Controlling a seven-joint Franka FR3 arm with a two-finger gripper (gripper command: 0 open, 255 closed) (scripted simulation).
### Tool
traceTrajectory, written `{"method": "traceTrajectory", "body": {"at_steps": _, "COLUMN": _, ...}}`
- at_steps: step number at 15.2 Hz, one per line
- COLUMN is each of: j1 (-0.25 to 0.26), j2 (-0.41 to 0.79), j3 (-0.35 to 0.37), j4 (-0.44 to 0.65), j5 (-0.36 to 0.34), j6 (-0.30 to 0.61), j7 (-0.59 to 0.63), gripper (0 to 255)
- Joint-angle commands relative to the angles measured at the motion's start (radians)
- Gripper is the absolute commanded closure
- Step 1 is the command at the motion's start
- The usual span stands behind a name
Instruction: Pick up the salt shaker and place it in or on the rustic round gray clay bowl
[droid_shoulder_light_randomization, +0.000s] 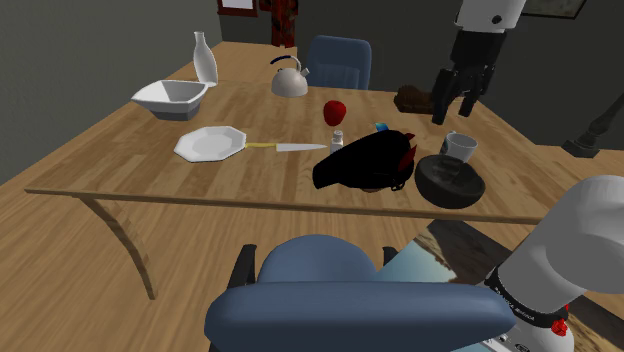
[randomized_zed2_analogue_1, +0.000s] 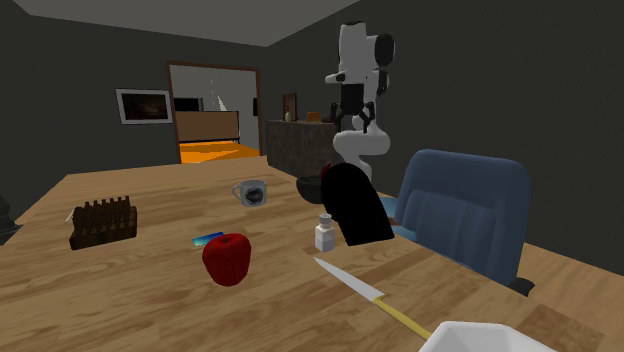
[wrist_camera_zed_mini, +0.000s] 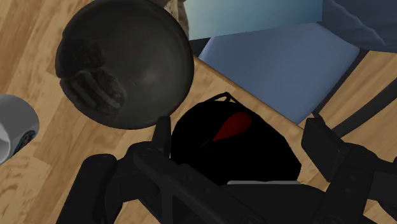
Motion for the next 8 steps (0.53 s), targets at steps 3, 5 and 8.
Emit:
{"method": "traceTrajectory", "body": {"at_steps": 3, "j1": 0.000, "j2": 0.068, "j3": -0.002, "j4": 0.009, "j5": 0.000, "j6": 0.064, "j7": 0.000, "gripper": 0}}
{"method": "traceTrajectory", "body": {"at_steps": 5, "j1": 0.000, "j2": 0.139, "j3": -0.004, "j4": 0.024, "j5": 0.000, "j6": 0.124, "j7": 0.000, "gripper": 0}}
{"method": "traceTrajectory", "body": {"at_steps": 8, "j1": 0.001, "j2": 0.249, "j3": -0.008, "j4": 0.057, "j5": 0.000, "j6": 0.208, "j7": 0.000, "gripper": 0}}
